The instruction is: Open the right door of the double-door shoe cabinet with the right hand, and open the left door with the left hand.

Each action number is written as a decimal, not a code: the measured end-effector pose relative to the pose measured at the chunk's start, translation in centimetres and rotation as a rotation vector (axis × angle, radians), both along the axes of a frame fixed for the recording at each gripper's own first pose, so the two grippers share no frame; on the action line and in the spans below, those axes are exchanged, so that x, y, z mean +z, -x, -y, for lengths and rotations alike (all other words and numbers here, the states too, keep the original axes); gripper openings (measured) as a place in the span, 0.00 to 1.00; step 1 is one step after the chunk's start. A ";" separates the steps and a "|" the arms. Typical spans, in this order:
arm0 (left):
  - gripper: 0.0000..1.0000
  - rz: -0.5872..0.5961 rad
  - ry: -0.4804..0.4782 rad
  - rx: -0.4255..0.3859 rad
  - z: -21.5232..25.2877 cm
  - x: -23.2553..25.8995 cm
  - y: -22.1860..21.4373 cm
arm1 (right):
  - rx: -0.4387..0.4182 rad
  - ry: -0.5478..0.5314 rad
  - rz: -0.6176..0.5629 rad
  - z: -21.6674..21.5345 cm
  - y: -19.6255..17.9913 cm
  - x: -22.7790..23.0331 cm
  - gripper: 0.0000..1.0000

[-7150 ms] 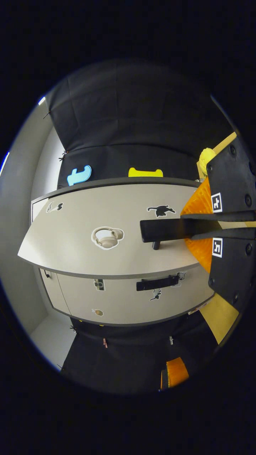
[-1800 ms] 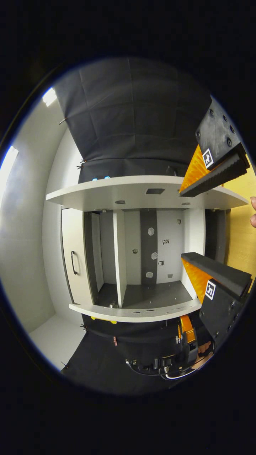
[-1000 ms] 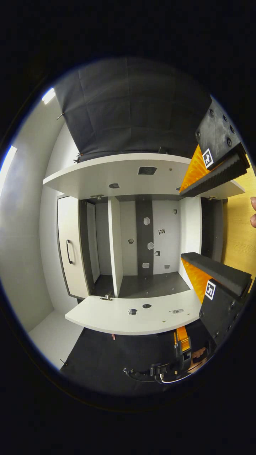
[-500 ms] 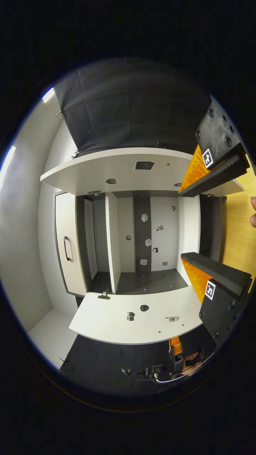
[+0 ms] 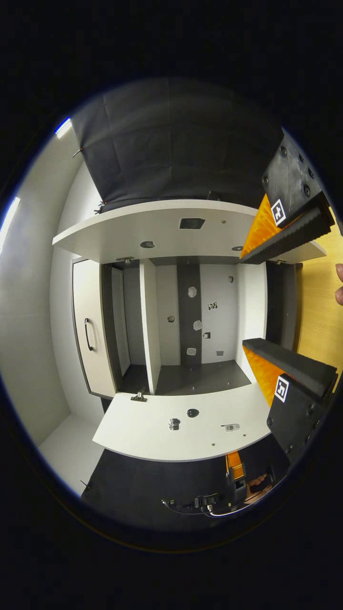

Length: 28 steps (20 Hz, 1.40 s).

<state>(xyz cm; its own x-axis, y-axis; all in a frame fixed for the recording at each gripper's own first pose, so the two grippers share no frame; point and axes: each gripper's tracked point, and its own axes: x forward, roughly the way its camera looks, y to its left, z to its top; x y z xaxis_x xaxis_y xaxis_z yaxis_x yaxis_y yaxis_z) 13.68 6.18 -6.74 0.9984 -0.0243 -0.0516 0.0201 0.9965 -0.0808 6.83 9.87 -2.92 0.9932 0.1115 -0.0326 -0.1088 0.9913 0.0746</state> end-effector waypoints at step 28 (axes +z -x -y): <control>0.95 0.045 0.019 0.026 5.8 2.7 1.4 | -0.049 -0.003 0.029 3.3 0.3 1.0 0.98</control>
<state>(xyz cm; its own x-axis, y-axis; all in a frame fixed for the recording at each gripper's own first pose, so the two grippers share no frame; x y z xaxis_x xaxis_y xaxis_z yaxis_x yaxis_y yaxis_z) 12.23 0.38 -4.02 1.0000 0.0010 -0.0068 -0.0017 0.9950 -0.0995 6.50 6.54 -1.93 0.9980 0.0632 -0.0037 -0.0628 0.9952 0.0748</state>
